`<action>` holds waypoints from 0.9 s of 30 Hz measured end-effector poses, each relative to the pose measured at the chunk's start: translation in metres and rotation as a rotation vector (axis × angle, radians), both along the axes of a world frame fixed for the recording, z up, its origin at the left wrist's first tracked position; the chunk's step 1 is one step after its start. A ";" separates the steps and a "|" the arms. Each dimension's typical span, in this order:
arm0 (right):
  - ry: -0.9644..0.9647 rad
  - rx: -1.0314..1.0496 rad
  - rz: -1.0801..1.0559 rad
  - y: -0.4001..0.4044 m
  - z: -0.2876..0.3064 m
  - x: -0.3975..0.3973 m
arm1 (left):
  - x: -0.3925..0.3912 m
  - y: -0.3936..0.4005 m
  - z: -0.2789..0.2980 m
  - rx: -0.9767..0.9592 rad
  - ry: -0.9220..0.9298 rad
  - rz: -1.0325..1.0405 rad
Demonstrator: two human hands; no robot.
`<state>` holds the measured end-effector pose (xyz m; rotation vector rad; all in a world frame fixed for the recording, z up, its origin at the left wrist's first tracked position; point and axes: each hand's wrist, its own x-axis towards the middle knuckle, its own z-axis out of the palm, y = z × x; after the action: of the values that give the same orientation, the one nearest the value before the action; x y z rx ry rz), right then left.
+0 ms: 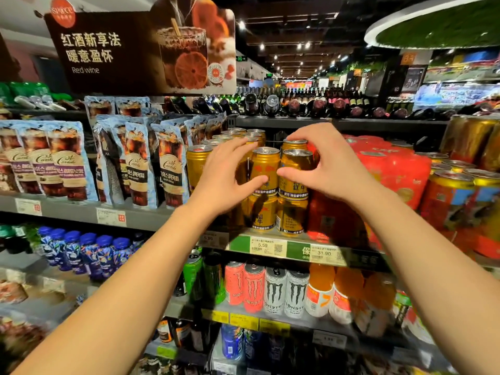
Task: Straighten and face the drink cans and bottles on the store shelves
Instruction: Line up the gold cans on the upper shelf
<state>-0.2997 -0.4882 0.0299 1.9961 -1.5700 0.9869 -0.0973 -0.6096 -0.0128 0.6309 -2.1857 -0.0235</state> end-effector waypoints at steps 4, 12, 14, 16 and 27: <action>-0.084 -0.171 0.123 0.010 -0.041 0.020 | 0.020 0.021 -0.038 -0.003 0.196 -0.067; -0.233 -0.151 0.259 0.029 -0.120 0.041 | 0.055 0.065 -0.116 0.231 0.219 0.038; -0.300 -0.116 0.285 0.033 -0.137 0.046 | 0.062 0.072 -0.135 0.280 0.220 0.078; -0.361 -0.064 0.310 0.037 -0.155 0.053 | 0.070 0.080 -0.153 0.309 0.227 0.115; -0.676 0.468 0.223 0.021 -0.259 0.109 | 0.128 0.067 -0.228 0.512 0.268 0.255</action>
<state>-0.1905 -0.4673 -0.2288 2.3261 -2.1089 1.6316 0.0303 -0.5422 -0.2404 1.1187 -1.8273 -0.5162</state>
